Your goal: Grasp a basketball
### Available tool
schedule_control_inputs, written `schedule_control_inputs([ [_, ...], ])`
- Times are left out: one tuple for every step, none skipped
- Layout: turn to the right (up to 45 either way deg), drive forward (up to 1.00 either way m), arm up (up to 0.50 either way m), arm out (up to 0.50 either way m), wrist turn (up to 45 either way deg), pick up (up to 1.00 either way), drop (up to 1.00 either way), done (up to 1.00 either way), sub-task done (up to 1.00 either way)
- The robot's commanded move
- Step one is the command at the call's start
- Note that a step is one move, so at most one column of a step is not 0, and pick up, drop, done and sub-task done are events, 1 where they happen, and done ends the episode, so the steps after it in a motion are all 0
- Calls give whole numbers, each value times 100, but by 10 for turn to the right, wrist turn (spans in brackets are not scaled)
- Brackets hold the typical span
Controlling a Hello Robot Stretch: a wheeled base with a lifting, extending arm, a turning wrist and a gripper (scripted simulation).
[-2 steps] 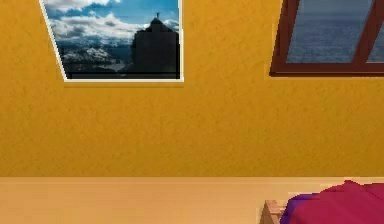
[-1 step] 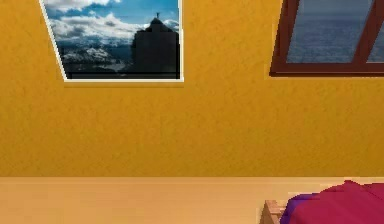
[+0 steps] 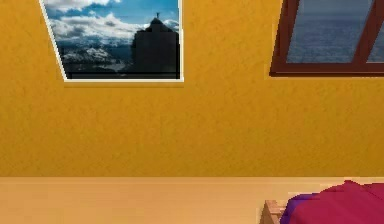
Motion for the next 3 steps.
schedule_control_inputs([
  [0,0,0,0,0,100,0,0,0],
  [0,0,10,0,0,0,0,0,0],
  [0,0,0,0,0,0,0,100,0],
])
